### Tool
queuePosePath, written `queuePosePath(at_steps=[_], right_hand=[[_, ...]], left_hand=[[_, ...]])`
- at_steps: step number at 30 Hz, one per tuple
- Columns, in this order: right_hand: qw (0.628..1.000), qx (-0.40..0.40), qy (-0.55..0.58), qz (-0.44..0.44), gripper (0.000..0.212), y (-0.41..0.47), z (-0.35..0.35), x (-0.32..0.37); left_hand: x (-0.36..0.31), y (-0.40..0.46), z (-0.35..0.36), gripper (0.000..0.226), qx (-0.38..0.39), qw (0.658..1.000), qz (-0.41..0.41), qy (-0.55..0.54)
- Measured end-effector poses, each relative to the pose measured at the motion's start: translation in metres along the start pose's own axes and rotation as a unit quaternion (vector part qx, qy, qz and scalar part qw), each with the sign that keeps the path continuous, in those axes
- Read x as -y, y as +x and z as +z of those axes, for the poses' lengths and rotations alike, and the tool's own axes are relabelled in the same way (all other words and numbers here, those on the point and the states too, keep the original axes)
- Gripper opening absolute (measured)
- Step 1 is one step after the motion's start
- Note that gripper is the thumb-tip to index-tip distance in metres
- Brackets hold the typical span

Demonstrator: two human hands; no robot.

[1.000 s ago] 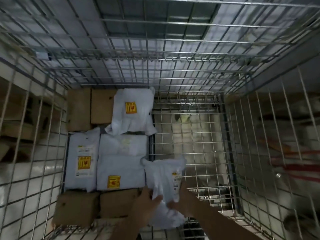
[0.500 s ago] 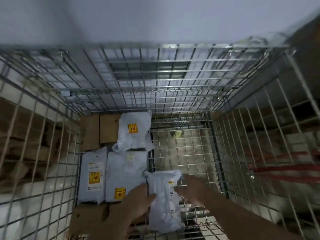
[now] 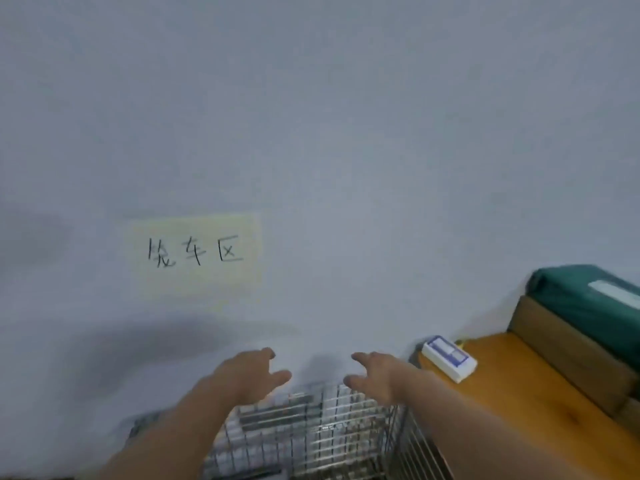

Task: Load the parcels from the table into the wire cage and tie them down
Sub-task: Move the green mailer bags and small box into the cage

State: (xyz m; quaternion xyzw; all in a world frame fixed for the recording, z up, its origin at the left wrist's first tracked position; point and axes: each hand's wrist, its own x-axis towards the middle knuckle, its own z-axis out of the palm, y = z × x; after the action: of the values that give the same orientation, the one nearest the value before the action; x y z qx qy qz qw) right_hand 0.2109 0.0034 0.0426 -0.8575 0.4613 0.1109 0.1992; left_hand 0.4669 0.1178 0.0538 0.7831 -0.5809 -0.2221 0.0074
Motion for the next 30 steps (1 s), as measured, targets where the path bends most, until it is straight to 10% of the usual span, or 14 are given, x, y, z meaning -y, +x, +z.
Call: queuePosePath(at_steps=[12, 30], right_hand=[[0.979, -0.202, -0.008, 0.04, 0.077, -0.177, -0.243, -0.009], [0.915, -0.231, 0.061, 0.325, 0.075, -0.428, -0.206, -0.326]], left_hand=[[-0.172, -0.108, -0.227, 0.074, -0.182, 0.977, 0.096, 0.057], [-0.49, -0.069, -0.075, 0.077, -0.074, 0.941, 0.319, 0.085]])
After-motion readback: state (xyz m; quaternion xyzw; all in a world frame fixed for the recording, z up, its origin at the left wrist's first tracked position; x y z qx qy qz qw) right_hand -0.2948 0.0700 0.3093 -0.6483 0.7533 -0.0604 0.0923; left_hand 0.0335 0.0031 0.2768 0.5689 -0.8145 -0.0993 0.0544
